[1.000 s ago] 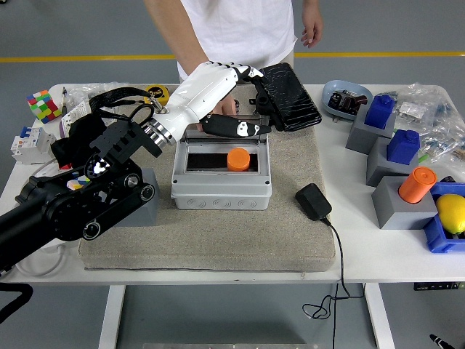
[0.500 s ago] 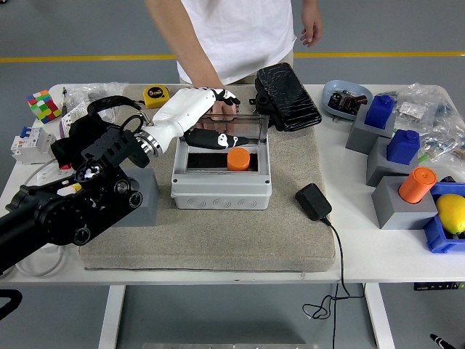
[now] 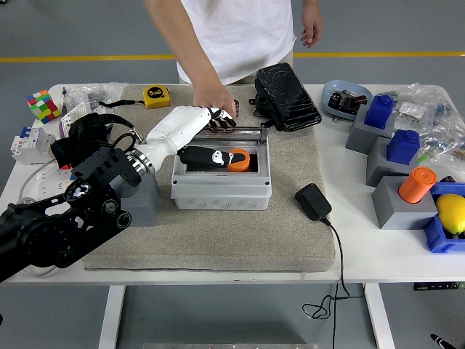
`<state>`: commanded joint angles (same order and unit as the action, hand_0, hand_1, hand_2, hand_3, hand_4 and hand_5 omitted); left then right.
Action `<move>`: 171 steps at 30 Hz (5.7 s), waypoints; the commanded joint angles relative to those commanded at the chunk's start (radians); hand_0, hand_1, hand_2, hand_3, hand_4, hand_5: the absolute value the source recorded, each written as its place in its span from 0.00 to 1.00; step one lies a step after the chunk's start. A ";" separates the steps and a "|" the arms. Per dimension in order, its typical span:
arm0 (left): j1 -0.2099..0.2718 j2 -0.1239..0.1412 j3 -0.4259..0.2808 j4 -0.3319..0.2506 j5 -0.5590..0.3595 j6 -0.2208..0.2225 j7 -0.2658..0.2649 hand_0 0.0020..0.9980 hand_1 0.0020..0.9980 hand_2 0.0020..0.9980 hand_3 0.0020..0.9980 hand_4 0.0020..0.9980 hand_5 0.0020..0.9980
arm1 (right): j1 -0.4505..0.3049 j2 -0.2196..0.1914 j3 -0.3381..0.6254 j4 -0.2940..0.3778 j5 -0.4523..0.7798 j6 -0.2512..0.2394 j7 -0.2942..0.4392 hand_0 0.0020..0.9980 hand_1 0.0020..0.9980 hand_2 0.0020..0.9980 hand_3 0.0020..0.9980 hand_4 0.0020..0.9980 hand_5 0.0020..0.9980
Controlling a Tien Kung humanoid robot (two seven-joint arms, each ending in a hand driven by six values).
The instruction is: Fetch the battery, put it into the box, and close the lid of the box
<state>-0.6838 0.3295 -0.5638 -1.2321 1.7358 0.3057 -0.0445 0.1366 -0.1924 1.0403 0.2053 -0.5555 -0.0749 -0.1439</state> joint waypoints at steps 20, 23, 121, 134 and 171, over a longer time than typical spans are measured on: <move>0.059 0.024 -0.026 -0.082 -0.013 0.002 -0.011 0.46 0.49 0.53 0.65 1.00 0.85 | -0.001 0.002 0.001 -0.001 -0.001 0.001 0.001 0.66 0.63 0.63 0.54 0.94 0.45; 0.073 0.024 -0.067 -0.109 -0.013 0.002 -0.017 0.46 0.49 0.53 0.65 1.00 0.85 | -0.001 0.001 0.002 0.000 -0.002 0.000 0.002 0.66 0.63 0.63 0.54 0.94 0.45; 0.356 -0.053 -0.788 -0.144 -0.035 -0.047 -0.041 0.52 0.63 0.61 0.68 1.00 0.85 | 0.038 -0.040 -0.012 -0.007 0.015 -0.018 -0.005 0.66 0.63 0.63 0.54 0.94 0.45; 0.363 -0.067 -0.798 -0.165 -0.036 -0.050 -0.036 0.52 0.63 0.61 0.68 1.00 0.85 | 0.032 -0.035 0.027 -0.009 -0.008 -0.013 -0.001 0.66 0.63 0.63 0.54 0.94 0.45; 0.354 -0.080 -0.738 -0.187 -0.047 -0.054 -0.015 0.53 0.63 0.61 0.68 1.00 0.86 | 0.015 -0.039 0.080 -0.012 -0.030 -0.016 -0.004 0.66 0.63 0.63 0.54 0.94 0.45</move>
<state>-0.3297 0.2490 -1.3016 -1.4189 1.6885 0.2520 -0.0600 0.1515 -0.2314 1.1205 0.1930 -0.5856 -0.0906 -0.1479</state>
